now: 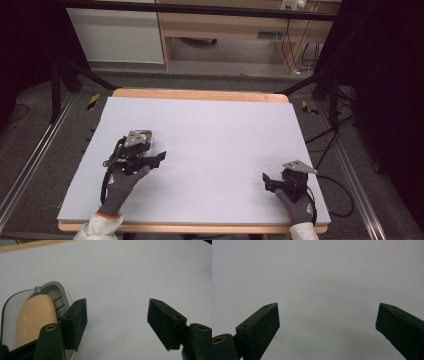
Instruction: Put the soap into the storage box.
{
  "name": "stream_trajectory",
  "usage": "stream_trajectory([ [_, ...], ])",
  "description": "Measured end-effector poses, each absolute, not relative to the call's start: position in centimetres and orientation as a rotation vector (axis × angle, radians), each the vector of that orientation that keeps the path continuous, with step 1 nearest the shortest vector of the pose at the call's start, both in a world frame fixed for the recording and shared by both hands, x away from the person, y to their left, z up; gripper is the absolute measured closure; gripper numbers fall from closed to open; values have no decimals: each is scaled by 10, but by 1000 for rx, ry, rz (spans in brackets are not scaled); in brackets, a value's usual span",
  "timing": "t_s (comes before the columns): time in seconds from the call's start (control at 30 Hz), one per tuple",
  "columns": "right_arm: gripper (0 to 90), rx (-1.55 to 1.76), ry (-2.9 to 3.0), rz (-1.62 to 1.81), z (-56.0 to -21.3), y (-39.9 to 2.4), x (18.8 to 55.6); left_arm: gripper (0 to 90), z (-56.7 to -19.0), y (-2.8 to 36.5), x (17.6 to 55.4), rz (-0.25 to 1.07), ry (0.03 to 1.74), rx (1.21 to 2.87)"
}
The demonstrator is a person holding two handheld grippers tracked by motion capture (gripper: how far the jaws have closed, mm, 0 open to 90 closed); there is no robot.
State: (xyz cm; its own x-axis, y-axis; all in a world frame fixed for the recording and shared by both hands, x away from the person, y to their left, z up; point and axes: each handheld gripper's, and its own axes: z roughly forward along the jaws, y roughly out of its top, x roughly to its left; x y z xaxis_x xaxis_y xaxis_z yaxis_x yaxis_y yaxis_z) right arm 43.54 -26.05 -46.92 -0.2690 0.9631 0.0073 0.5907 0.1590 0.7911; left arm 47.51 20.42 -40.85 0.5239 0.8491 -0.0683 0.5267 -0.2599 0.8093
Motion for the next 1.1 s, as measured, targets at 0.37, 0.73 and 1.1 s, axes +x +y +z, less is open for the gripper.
stream_trajectory([
  [0.37, 53, 1485, 1924, 954, -470, -263, 434, 320, -420, 214, 449, 495, 1111, 1969],
  [0.73, 52, 1500, 1921, 942, -471, -265, 434, 319, -439, 238, 429, 499, 1148, 1991],
  [1.1, 52, 1520, 1912, 940, -472, -269, 434, 307, -450, 263, 417, 517, 1186, 2004],
])
